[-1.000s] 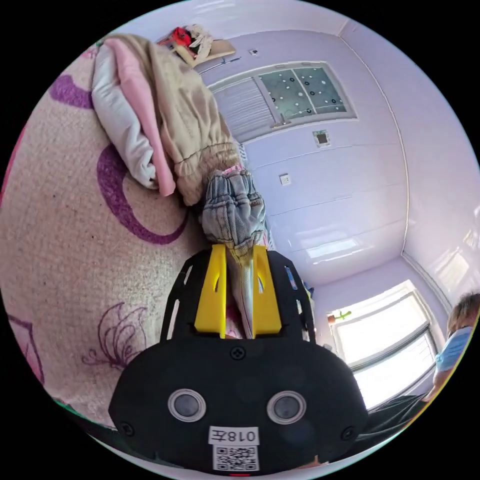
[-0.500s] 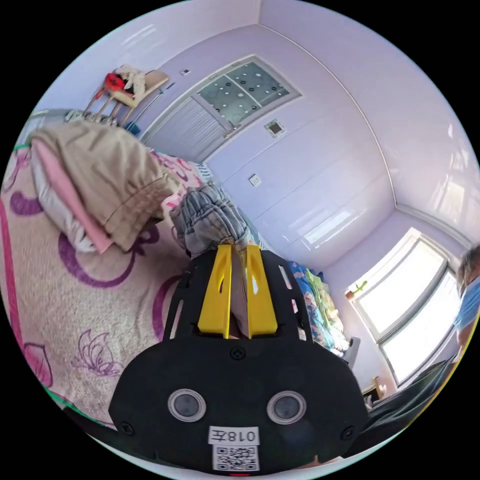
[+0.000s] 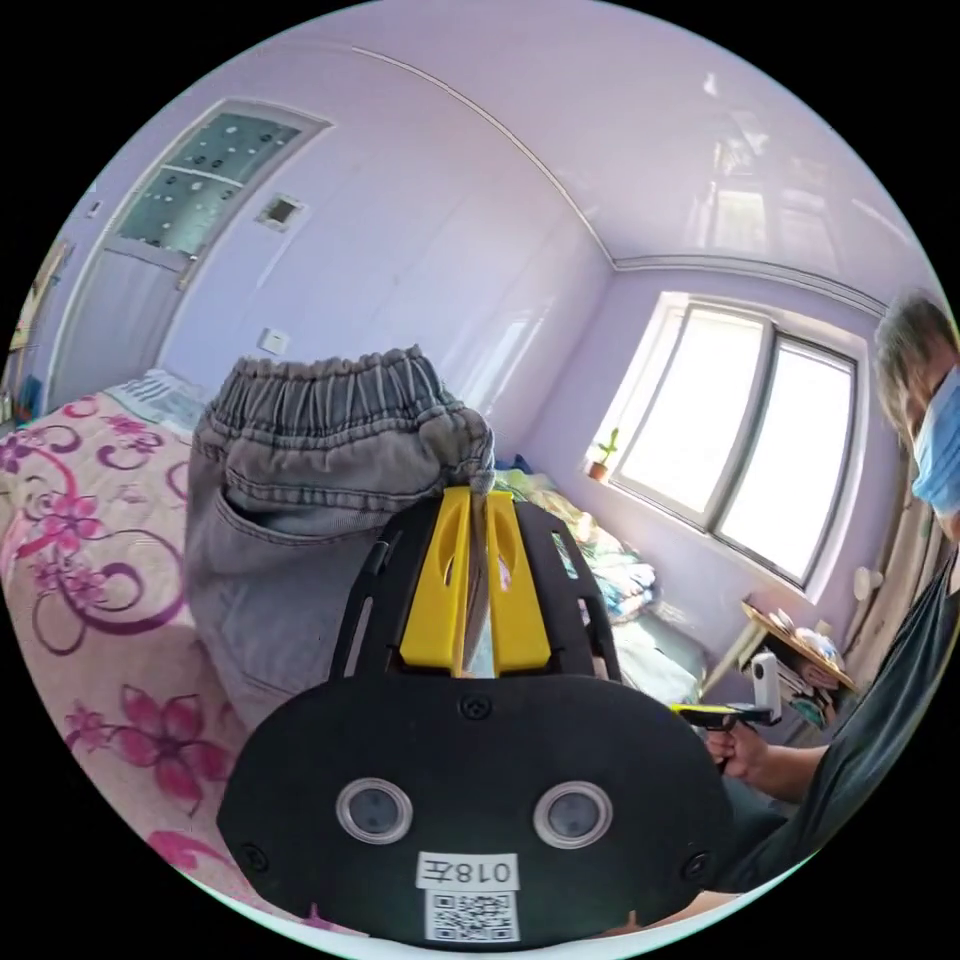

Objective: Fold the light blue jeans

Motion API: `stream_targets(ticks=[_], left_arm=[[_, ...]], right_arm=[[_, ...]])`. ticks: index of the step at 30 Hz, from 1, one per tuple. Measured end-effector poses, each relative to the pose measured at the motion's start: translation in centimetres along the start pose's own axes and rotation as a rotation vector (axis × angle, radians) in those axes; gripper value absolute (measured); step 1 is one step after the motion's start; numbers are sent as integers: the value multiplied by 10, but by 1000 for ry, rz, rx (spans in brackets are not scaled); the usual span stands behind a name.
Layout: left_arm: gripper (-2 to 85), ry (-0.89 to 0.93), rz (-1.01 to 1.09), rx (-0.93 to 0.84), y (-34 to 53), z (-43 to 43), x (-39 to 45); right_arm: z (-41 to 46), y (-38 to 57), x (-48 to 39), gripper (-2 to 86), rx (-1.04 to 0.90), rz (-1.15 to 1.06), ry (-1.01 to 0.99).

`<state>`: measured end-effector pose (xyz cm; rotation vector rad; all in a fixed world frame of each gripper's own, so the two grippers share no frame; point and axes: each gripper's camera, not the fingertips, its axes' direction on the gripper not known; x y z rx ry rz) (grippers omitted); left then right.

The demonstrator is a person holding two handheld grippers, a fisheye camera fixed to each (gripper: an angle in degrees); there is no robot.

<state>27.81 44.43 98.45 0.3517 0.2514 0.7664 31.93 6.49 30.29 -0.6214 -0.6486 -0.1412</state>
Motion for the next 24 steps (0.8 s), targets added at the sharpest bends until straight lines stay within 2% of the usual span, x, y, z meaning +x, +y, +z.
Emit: stream_targets(ticks=[3, 5, 8, 11, 14, 18, 20, 24], left_arm=[[10, 140, 49, -174, 22, 101, 41], [31, 200, -40, -396, 63, 183, 50], [44, 185, -172, -616, 117, 233, 46], [53, 352, -231, -489, 117, 202, 46], [62, 396, -174, -394, 88, 145, 51], [64, 234, -140, -312, 58, 63, 34], [65, 92, -210, -260, 52, 14, 3], [76, -30, -415, -226, 58, -32, -54]], right_arm=[[-5, -4, -7, -1, 13, -3, 16], [-7, -8, -14, -1, 12, -3, 13], [-15, -14, -28, 1, 15, 0, 2], [-22, -22, -34, 5, -1, 6, -10], [-17, -43, -34, 25, -17, 4, -31], [12, -113, -39, 101, -62, -17, -92], [29, -150, -37, 116, -78, 4, -94], [64, -235, -12, 141, -101, 154, -93]])
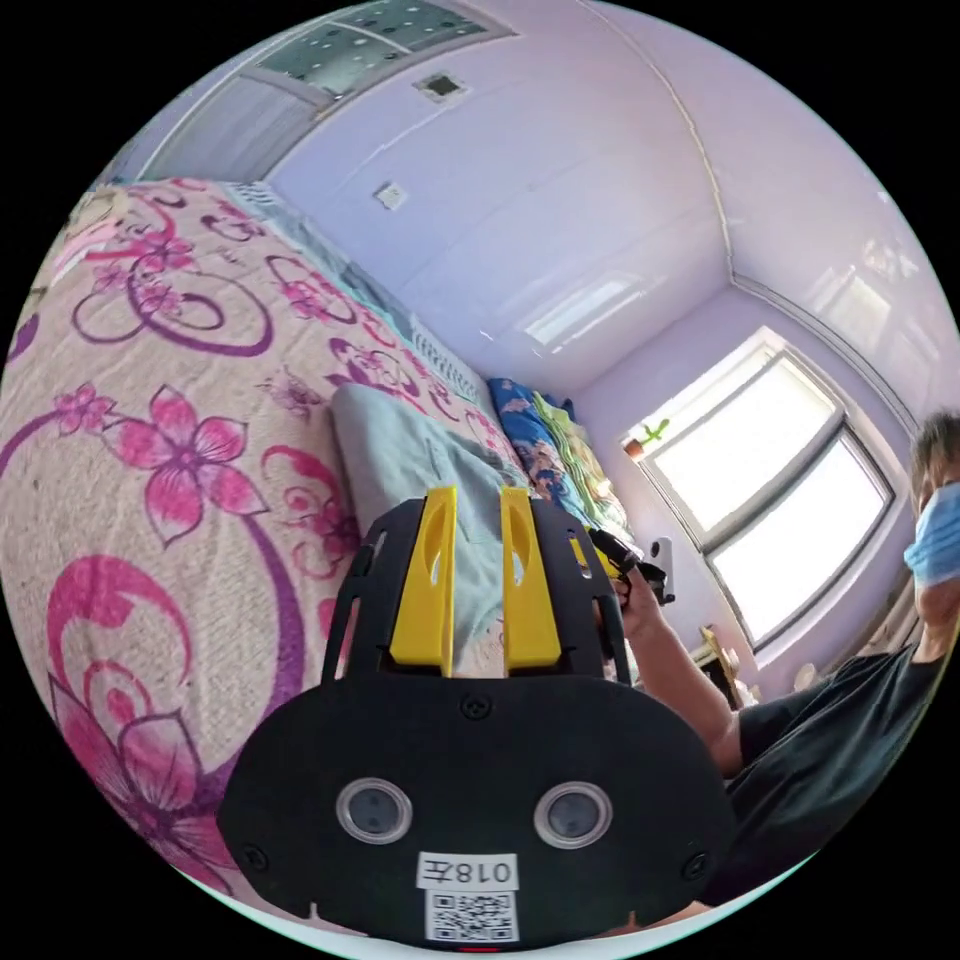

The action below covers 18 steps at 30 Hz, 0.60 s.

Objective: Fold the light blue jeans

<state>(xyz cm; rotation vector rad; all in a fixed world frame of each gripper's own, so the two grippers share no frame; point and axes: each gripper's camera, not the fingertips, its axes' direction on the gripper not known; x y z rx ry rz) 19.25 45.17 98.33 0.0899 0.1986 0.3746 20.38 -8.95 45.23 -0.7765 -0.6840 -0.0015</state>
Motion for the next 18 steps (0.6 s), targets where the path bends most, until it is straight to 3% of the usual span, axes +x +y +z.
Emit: stream_targets(ticks=[5, 9, 12, 18], left_arm=[[107, -43, -203, -87, -14, 8, -55], [123, -63, -195, -164, -30, 23, -55], [140, -76, -214, -236, -41, 34, -61], [156, -43, -278, -281, -35, 30, -64]], right_arm=[[36, -56, 31, 106, -161, 193, -100], [-3, -60, 26, 85, -125, 163, -10], [-19, -61, 23, 118, -147, 77, -21], [-74, -49, 72, 179, -69, 152, -199]])
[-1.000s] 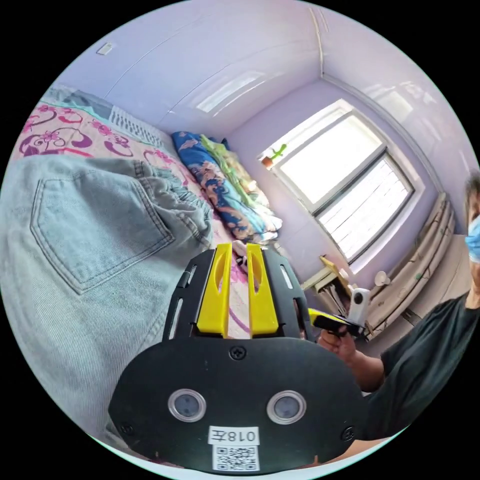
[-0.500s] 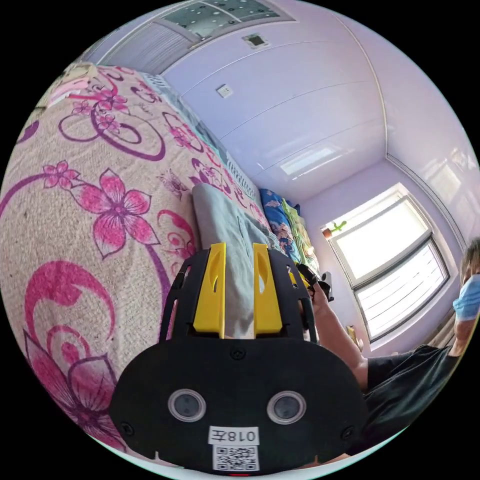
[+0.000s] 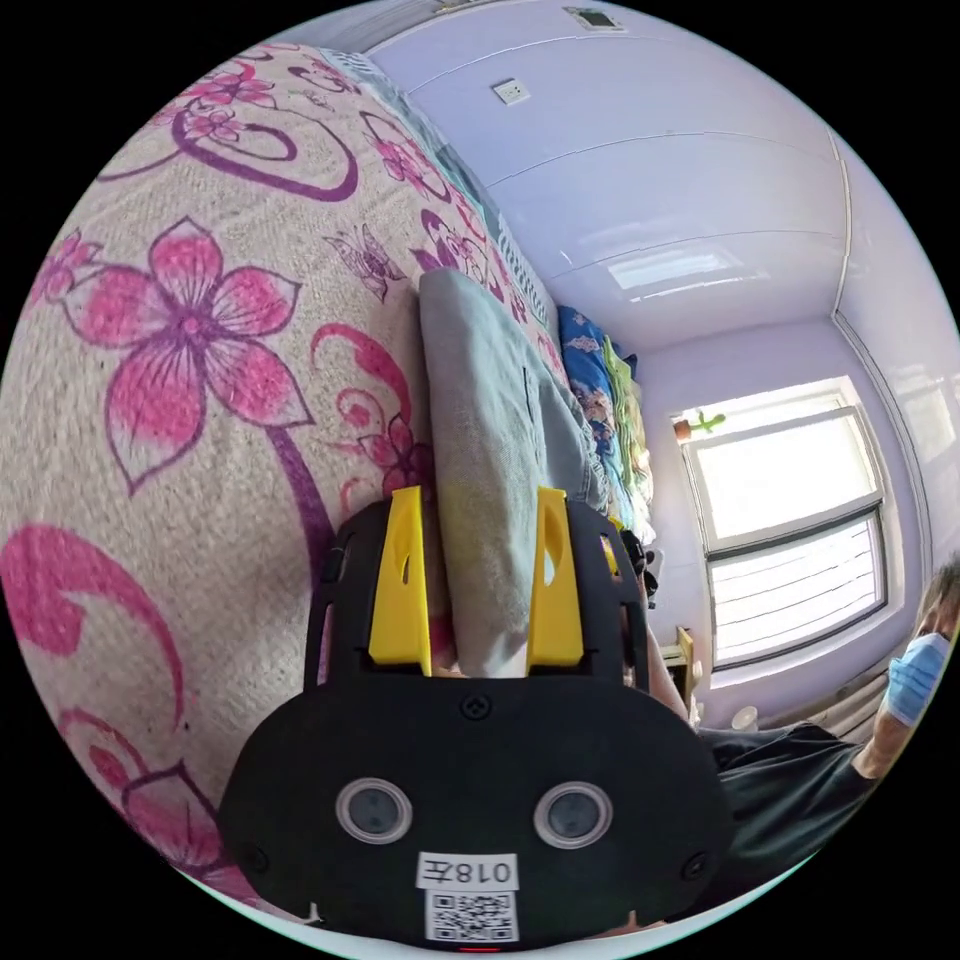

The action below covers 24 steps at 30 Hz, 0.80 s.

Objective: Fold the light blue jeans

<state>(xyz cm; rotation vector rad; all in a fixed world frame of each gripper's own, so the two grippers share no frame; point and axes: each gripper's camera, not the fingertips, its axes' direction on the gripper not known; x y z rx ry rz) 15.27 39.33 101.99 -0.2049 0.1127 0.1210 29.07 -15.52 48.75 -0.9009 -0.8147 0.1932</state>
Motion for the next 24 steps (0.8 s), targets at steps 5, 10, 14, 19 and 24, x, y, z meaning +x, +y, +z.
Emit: stream_targets(ticks=[5, 10, 14, 19, 24], left_arm=[[158, 238, -156, 31, 19, 0, -25], [155, 290, -177, 24, 21, -2, -27], [136, 293, -153, -59, 14, 5, -28], [70, 168, -91, -120, 4, 4, -14], [44, 178, -41, -95, -1, -8, 2]], right_arm=[[-7, 17, 32, 184, 4, 107, -247], [-30, 15, 29, 188, 37, 127, -293], [-38, 5, 28, 187, 2, 123, -279], [-40, -17, 8, 198, -81, 99, -189], [-41, -31, -4, 95, -180, 100, -60]])
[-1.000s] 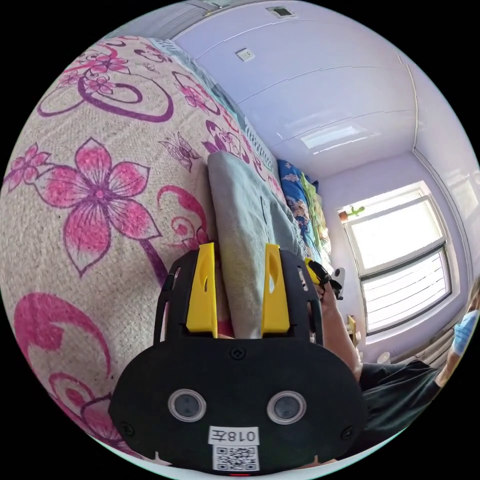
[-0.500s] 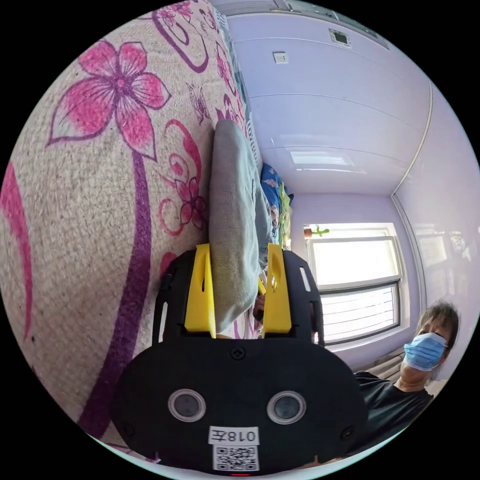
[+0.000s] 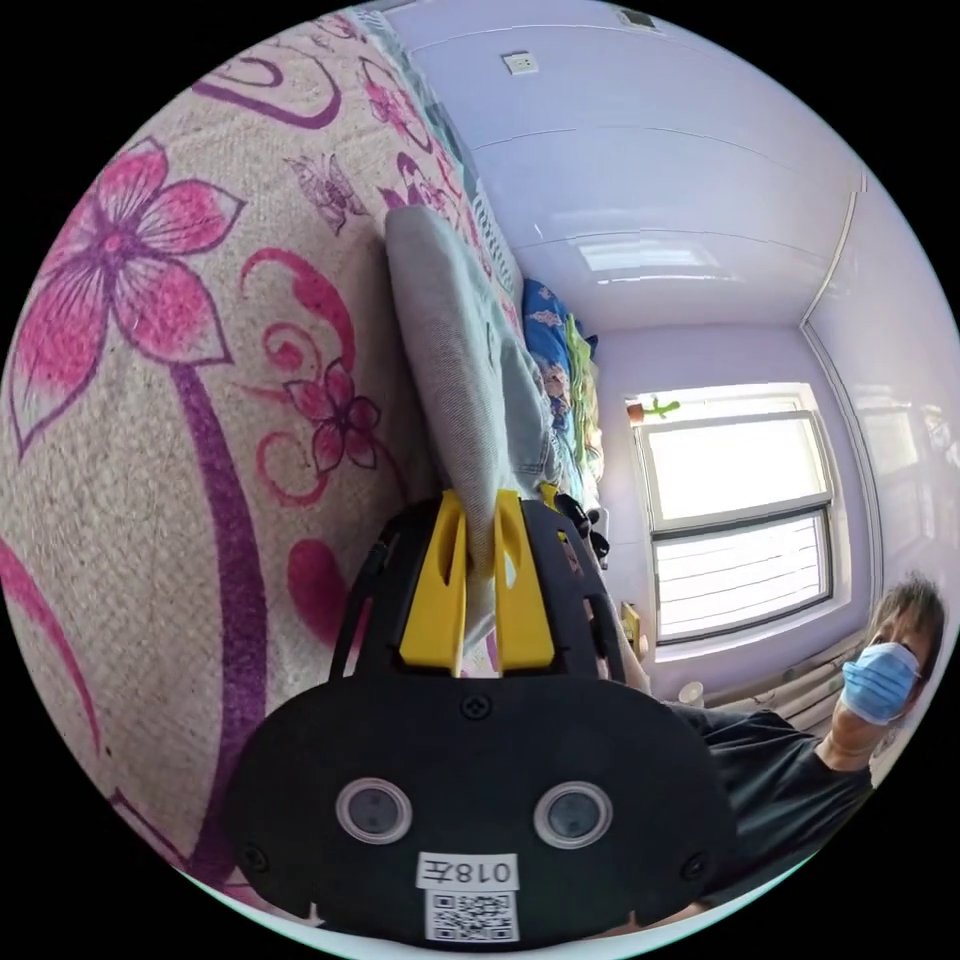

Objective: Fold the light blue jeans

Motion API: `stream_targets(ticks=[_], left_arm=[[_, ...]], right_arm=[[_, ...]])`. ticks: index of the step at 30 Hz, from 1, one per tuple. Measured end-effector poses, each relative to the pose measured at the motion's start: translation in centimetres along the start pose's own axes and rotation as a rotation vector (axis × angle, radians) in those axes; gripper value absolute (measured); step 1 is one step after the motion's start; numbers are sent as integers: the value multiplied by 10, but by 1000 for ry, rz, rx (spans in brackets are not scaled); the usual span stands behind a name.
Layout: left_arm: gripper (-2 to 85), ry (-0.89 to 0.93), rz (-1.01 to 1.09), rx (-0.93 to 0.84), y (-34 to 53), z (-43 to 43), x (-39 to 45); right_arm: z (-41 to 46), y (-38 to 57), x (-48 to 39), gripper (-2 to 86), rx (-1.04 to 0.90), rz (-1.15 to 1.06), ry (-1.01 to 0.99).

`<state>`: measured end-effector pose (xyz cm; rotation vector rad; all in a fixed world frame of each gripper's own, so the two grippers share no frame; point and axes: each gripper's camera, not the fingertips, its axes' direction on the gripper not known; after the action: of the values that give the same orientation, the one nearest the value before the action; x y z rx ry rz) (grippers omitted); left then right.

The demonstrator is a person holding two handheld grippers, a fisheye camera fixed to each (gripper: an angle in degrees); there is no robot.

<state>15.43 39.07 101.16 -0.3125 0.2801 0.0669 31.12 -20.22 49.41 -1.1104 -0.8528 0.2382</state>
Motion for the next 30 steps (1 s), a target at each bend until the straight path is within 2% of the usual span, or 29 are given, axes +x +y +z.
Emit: stream_targets(ticks=[5, 9, 12, 14, 16, 18, 25, 27, 30], left_arm=[[39, 69, 173, 5, 0, -36, 56], [41, 58, 240, -87, 37, -68, 84], [41, 45, 189, -169, 92, -88, 74], [40, 4, 64, -205, 130, -90, 41], [41, 8, -21, -177, 148, -88, 16], [44, 82, -73, -137, 154, -87, -1], [104, 127, -39, -156, 140, -91, 7], [97, 132, -33, -197, 135, -82, 9], [51, 44, -13, -225, 133, -72, 22]], right_arm=[[-31, 20, -21, 75, 60, -74, -75], [-55, 90, -41, 73, 39, -131, -107], [-62, 160, -40, 73, 0, -120, -80], [-57, 197, -27, 75, -20, -81, -45], [-43, 229, -1, 86, -29, -43, -2], [-44, 237, 18, 99, 19, -25, -65], [-43, 239, 53, 166, 3, -31, -205], [-33, 238, 64, 169, -8, -14, -207], [-10, 236, 70, 125, -40, -8, -218]])
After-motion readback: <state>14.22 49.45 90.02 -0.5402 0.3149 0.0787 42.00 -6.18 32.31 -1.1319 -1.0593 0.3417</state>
